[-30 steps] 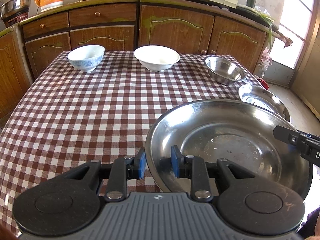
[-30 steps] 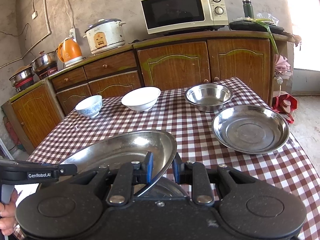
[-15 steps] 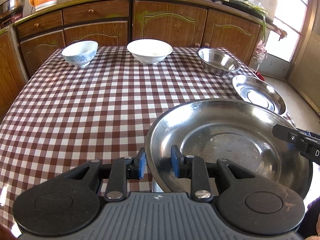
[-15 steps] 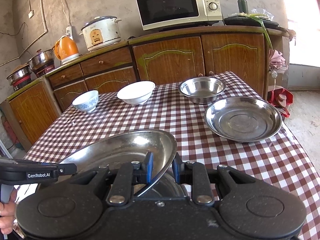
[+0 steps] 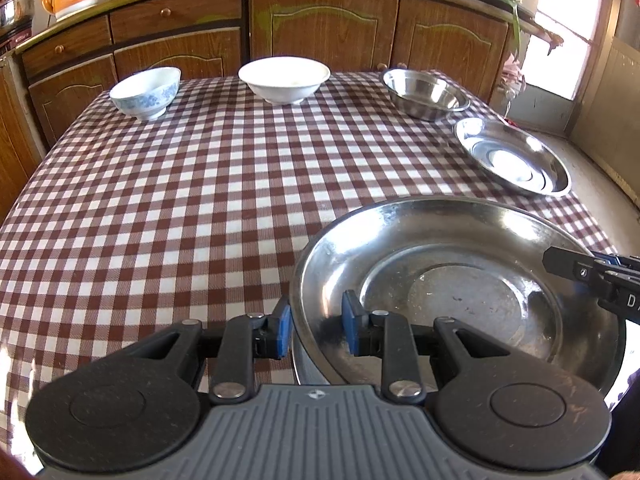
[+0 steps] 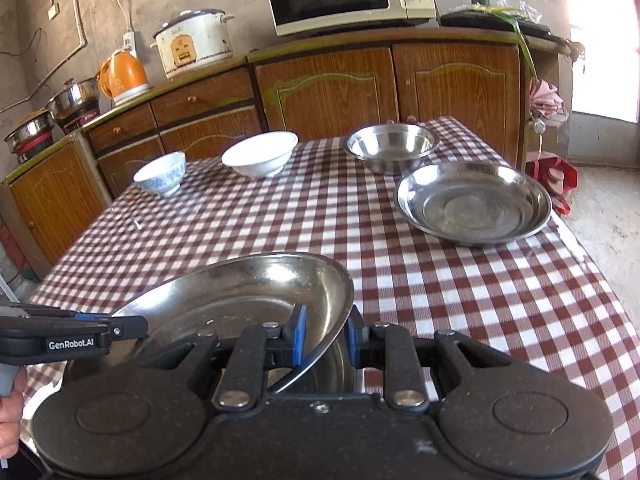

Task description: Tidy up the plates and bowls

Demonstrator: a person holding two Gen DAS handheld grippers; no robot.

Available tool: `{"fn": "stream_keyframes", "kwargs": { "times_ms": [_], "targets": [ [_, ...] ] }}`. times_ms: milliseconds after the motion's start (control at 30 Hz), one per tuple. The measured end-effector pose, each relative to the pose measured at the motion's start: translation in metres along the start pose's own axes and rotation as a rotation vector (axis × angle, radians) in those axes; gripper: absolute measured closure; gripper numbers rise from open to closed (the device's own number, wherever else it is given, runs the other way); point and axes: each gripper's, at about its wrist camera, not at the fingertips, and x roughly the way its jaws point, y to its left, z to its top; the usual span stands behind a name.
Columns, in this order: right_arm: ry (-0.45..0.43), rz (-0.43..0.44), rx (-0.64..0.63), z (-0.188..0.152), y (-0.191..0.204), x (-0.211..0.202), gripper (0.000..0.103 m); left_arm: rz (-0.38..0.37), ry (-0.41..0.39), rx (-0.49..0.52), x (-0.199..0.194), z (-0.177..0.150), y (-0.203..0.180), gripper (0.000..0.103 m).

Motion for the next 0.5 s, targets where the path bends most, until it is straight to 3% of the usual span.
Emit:
{"fn": "stream_keyframes", "kwargs": {
  "times_ms": [500],
  "targets": [
    [0.048,-0.006,-0.019,-0.014,0.001,0.01,0.076,0.007,0.022,0.017,0.005,-0.009,0.001,0.075]
  ]
}}
